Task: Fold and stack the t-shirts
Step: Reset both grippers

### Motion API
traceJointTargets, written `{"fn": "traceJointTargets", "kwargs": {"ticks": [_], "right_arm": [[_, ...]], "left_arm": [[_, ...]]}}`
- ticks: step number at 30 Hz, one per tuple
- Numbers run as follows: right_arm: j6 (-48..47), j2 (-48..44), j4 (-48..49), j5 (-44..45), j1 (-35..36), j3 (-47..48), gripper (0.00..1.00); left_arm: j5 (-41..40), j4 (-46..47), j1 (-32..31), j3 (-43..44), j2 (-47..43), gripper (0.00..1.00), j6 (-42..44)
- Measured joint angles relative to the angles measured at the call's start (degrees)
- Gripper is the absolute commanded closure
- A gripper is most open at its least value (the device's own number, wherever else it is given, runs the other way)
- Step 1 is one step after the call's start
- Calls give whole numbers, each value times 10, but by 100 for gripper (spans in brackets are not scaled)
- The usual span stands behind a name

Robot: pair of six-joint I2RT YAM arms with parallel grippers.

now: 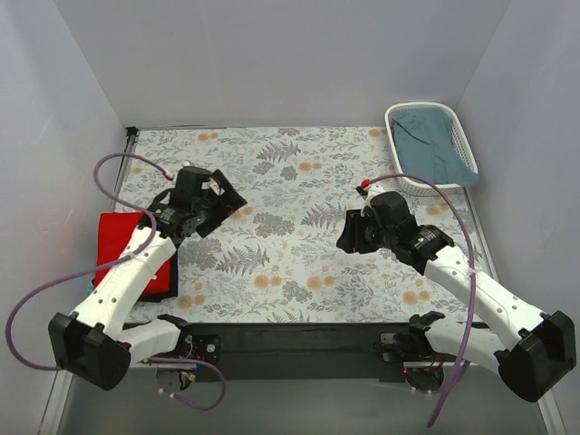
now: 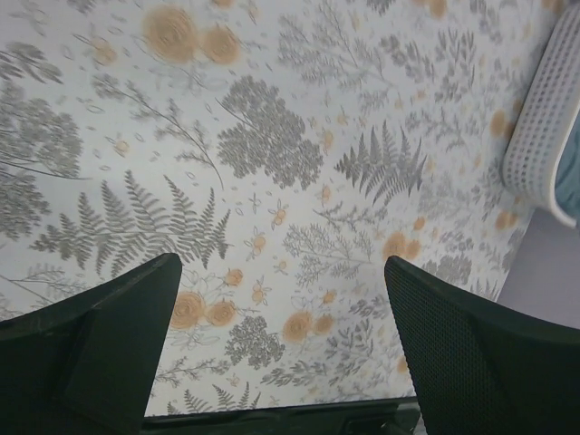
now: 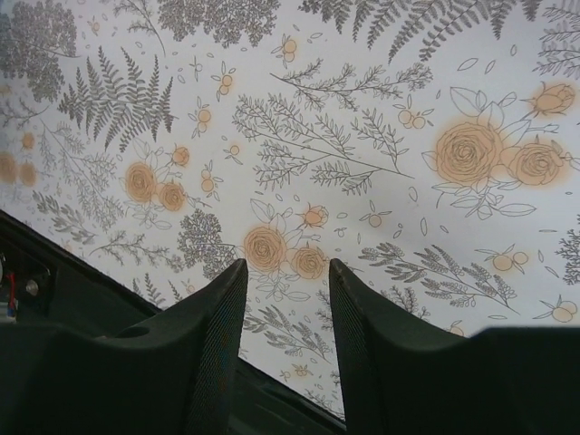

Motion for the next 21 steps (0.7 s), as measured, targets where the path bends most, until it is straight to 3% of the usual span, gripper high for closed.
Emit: {"fn": "traceJointTargets", "kwargs": {"ticks": [5, 11, 21], "right_arm": [[-2, -25, 2, 46, 0, 5, 50], [-3, -33, 4, 86, 0, 10, 49], [-3, -46, 9, 135, 0, 10, 48]], "left_arm": [[-19, 55, -139, -19, 54, 5, -12], [-16, 105, -231, -24, 100, 5, 16], [2, 133, -256, -25, 116, 4, 61]]}}
